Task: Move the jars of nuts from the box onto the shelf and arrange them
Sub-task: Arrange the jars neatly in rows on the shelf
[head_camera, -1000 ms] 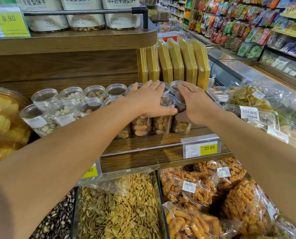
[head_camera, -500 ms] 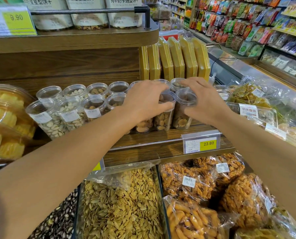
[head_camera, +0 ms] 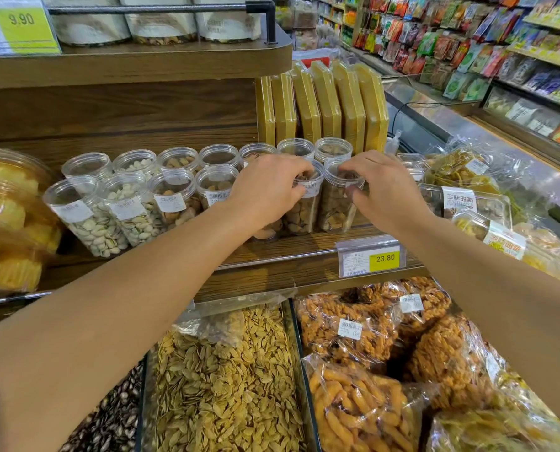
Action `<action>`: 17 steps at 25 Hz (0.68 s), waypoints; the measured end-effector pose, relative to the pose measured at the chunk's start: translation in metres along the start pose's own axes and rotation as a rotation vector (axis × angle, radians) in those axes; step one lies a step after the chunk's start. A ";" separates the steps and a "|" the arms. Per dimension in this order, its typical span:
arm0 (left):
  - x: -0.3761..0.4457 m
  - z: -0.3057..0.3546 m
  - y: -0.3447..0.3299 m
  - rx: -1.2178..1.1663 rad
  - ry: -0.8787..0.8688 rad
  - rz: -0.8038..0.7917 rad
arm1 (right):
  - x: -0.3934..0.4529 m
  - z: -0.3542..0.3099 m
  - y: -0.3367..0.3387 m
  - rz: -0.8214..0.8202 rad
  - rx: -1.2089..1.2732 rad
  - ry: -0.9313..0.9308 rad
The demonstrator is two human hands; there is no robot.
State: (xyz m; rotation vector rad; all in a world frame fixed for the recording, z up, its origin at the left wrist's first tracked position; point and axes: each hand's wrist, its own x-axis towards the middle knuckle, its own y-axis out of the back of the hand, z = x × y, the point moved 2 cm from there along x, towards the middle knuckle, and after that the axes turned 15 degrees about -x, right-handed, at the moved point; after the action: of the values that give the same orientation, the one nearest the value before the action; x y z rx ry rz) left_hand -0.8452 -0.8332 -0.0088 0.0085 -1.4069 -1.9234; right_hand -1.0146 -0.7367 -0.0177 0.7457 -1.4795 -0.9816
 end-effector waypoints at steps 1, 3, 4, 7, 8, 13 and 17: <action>0.001 -0.001 0.000 -0.008 -0.004 -0.001 | 0.001 0.000 0.000 0.002 0.000 0.000; 0.000 -0.003 0.000 -0.016 -0.022 0.006 | 0.001 0.001 -0.001 0.002 -0.007 -0.005; 0.000 -0.003 -0.001 -0.016 -0.037 0.015 | 0.001 0.004 -0.001 0.006 -0.011 -0.013; 0.001 -0.003 -0.003 0.009 -0.049 0.045 | 0.002 0.011 -0.002 -0.015 -0.007 -0.032; 0.001 -0.003 -0.004 0.013 -0.041 0.051 | 0.002 0.012 -0.003 -0.026 -0.009 -0.035; 0.002 -0.005 -0.004 0.025 -0.035 0.041 | 0.003 0.008 -0.002 -0.029 -0.005 -0.049; -0.002 -0.005 0.003 0.030 -0.049 0.053 | 0.001 -0.003 0.003 -0.018 -0.053 -0.049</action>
State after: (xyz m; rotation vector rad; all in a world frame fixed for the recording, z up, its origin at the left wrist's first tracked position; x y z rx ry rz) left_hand -0.8403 -0.8363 -0.0089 -0.0614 -1.4539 -1.8706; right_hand -1.0119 -0.7362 -0.0143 0.7022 -1.4850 -1.0554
